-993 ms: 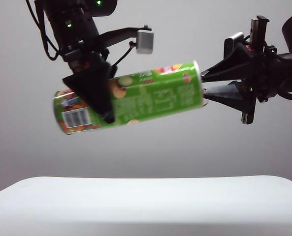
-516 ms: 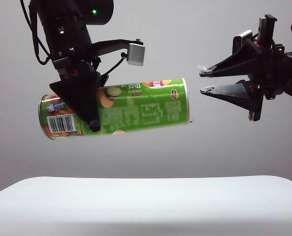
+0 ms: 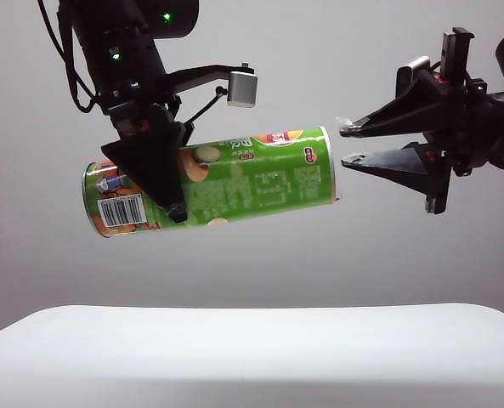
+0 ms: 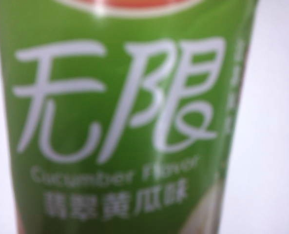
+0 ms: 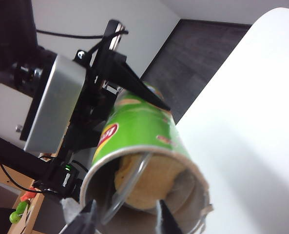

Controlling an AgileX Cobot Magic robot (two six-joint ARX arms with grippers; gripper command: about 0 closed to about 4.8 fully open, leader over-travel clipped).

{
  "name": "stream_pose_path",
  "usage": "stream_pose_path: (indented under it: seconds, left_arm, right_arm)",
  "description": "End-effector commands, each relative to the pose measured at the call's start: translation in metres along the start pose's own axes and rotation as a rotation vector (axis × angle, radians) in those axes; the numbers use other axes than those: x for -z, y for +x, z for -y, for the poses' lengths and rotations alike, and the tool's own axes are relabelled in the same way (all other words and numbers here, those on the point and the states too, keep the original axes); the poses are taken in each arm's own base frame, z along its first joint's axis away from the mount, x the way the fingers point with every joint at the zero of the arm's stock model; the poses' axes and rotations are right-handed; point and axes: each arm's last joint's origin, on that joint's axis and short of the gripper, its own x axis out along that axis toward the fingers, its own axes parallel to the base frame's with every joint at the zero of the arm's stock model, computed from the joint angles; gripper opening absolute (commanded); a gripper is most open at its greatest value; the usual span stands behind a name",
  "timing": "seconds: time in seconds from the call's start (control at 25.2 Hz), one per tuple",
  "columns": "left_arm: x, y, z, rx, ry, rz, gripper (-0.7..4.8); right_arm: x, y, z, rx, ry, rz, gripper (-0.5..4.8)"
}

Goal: Pick up the green tub of chips from the desk, pull out the transparent container with the chips inside partially, and then place the chips back on the desk.

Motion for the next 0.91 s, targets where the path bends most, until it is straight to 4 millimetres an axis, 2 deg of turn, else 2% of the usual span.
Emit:
stream_pose_path:
  seconds: [0.04,0.2,0.48,0.71,0.75,0.87,0.91]
  left_arm:
    - [-0.005,-0.004,-0.002,0.0,-0.011,0.07,2.08]
    - [-0.012,-0.003,0.001,0.005,0.011,0.109,2.08]
    - [-0.02,-0.002,0.003,-0.016,0.036,0.134,2.09]
    - [-0.021,-0.002,0.003,-0.021,0.029,0.141,2.08]
    - [-0.022,-0.002,0.003,-0.022,0.025,0.142,2.08]
    - [-0.022,-0.002,0.003,-0.021,0.023,0.145,2.08]
    - [-0.022,-0.002,0.003,-0.021,0.023,0.145,2.08]
  right_arm:
    - [-0.001,0.005,-0.002,0.007,-0.028,0.002,1.45]
    - [0.0,0.011,-0.004,0.008,-0.041,-0.005,1.45]
    - [0.001,0.012,-0.004,0.008,-0.024,-0.007,1.45]
    - [0.002,0.015,-0.005,-0.002,-0.013,-0.022,1.44]
    - [0.002,0.015,-0.005,-0.003,-0.013,-0.023,1.33]
    - [0.003,0.017,-0.006,-0.021,-0.016,-0.036,-0.07]
    - [0.003,0.017,-0.006,-0.021,-0.019,-0.036,-0.08]
